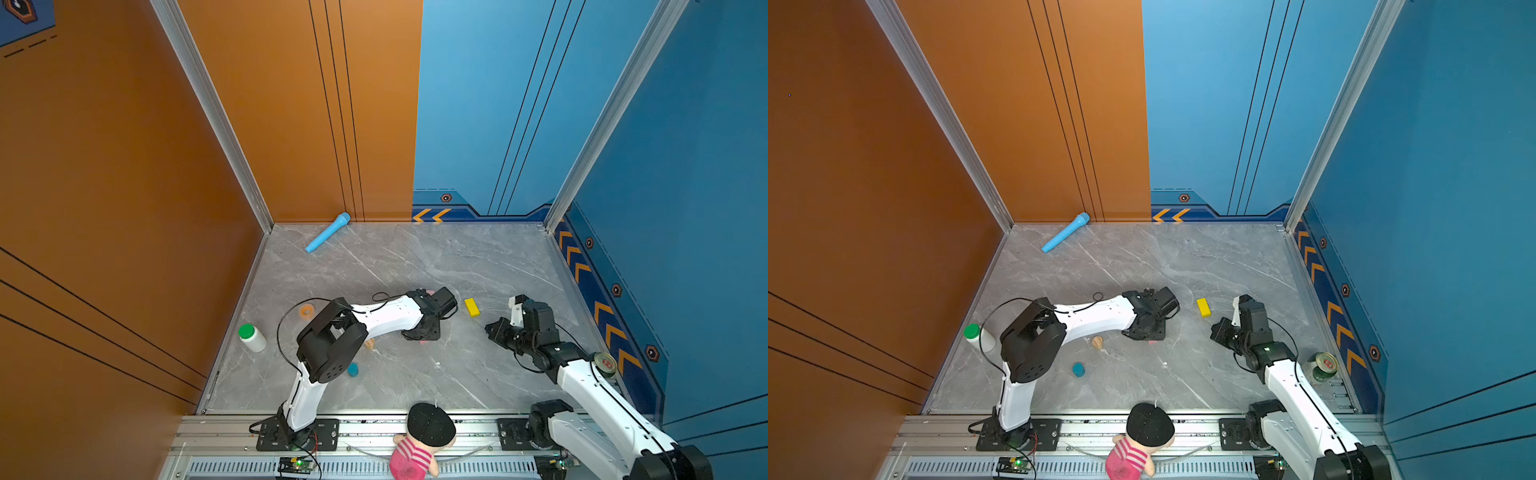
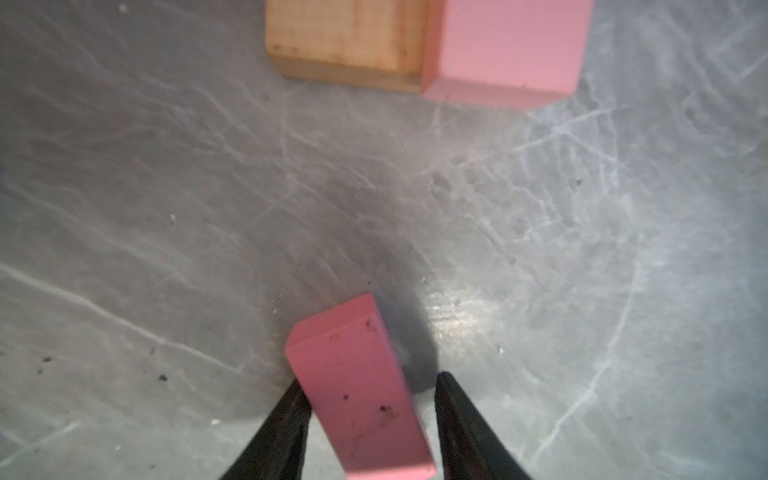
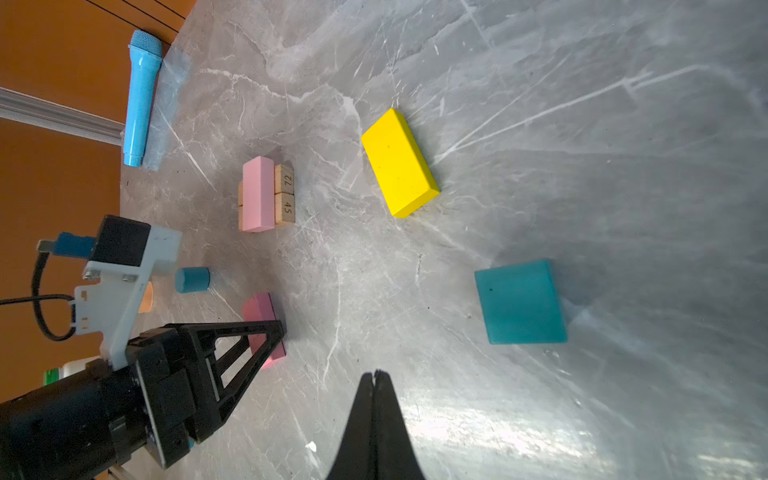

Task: Build the wood block tower
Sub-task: 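Lower the left gripper around the second pink block and close it, then carry the pink block with the left gripper beside the first pink block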

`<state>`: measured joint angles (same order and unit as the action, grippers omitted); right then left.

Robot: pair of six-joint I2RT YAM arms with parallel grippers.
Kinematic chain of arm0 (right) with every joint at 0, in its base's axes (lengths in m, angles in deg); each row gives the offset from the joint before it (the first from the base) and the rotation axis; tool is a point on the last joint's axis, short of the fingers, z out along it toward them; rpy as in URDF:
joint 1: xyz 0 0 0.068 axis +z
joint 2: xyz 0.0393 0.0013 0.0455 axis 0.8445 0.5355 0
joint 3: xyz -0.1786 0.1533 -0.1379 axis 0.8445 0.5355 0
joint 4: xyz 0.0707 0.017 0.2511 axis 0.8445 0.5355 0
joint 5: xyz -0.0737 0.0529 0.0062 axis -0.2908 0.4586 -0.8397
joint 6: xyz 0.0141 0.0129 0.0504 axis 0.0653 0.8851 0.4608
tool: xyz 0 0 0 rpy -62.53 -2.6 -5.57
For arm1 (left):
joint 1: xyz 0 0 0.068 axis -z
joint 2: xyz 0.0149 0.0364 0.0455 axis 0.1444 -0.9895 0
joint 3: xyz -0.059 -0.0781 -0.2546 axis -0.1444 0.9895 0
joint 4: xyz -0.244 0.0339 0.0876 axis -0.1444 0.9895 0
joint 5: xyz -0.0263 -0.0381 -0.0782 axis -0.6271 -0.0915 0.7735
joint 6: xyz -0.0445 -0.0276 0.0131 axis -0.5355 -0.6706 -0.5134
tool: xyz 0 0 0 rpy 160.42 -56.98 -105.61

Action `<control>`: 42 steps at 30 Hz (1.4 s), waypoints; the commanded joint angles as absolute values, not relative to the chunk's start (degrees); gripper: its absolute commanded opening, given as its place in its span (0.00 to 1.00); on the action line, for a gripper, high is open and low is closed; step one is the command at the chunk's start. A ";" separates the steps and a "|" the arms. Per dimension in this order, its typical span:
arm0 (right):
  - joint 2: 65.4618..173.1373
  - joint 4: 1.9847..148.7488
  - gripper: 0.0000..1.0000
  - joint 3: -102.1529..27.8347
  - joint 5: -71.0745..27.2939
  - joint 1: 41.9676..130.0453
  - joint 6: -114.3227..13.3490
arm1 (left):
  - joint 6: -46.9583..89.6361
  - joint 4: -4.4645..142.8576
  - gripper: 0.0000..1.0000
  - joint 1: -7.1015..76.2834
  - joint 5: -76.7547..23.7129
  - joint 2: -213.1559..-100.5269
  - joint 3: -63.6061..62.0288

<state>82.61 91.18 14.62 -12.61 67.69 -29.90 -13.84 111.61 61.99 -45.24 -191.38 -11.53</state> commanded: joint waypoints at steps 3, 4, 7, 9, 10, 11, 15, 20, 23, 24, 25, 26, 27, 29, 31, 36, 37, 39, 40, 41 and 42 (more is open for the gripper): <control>82.76 91.57 0.01 15.40 -13.04 67.25 -31.18 | -11.46 117.09 0.43 62.27 -49.38 -193.72 -12.00; 82.74 91.56 0.01 15.37 -12.99 67.21 -31.19 | -11.23 117.19 0.43 62.30 -49.51 -193.87 -12.05; 82.59 91.55 0.01 15.40 -13.04 67.25 -31.18 | -10.88 117.62 0.42 62.22 -49.81 -194.22 -12.54; 82.56 91.67 0.01 15.31 -13.04 67.23 -31.18 | -10.79 117.70 0.42 62.27 -49.87 -194.15 -12.75; 82.51 91.67 0.01 15.49 -12.99 67.28 -31.18 | -10.62 117.71 0.42 62.42 -49.99 -194.06 -12.72; 82.49 91.68 0.01 15.49 -13.05 67.25 -31.23 | -10.57 117.67 0.42 62.46 -50.08 -193.93 -12.77; 82.61 91.59 0.01 15.50 -13.04 67.22 -31.18 | -10.40 117.70 0.31 62.62 -50.08 -193.61 -12.90; 82.87 91.49 0.01 15.44 -13.00 67.18 -31.10 | -10.13 117.84 0.16 62.59 -49.58 -193.90 -13.19; 82.91 91.37 0.01 15.39 -12.87 67.15 -31.10 | -9.83 118.43 0.05 62.55 -50.43 -192.83 -13.21; 83.02 91.35 0.01 15.33 -12.79 67.14 -31.02 | -9.54 118.65 0.03 62.48 -50.83 -192.25 -13.16; 83.14 91.32 0.01 15.36 -12.74 67.16 -31.03 | -8.95 118.76 0.00 62.33 -51.05 -191.52 -13.19; 83.35 91.19 0.01 15.19 -12.63 67.18 -31.01 | -8.23 118.82 0.00 62.05 -51.01 -190.68 -13.24; 83.55 91.25 0.01 15.03 -12.53 67.21 -31.07 | -7.64 118.97 0.00 61.71 -51.10 -190.06 -13.44; 84.01 91.32 0.01 14.79 -12.34 67.24 -31.10 | -6.27 119.58 0.00 60.89 -51.47 -188.31 -14.05; 84.23 91.19 0.01 14.70 -12.34 67.22 -31.15 | -4.82 120.37 0.00 59.94 -51.94 -186.81 -14.95; 84.65 90.85 0.01 14.57 -12.83 67.33 -30.86 | -0.59 121.14 0.00 56.60 -52.18 -185.39 -18.38; 84.83 90.89 0.01 14.46 -12.87 67.45 -30.84 | 0.31 121.26 0.00 55.71 -51.69 -185.55 -19.36; 85.30 91.04 0.01 14.26 -12.96 67.47 -30.82 | 1.99 121.30 0.00 54.13 -51.01 -186.29 -21.34; 85.50 91.09 0.01 14.09 -13.20 67.62 -30.78 | 2.83 121.43 0.00 53.35 -50.94 -186.92 -22.39; 85.70 91.24 0.01 13.92 -13.43 67.64 -30.88 | 3.61 121.49 0.00 52.83 -50.82 -187.46 -23.53; 86.02 91.35 0.00 13.70 -13.69 67.66 -30.83 | 4.61 121.80 0.00 52.29 -50.59 -188.37 -25.00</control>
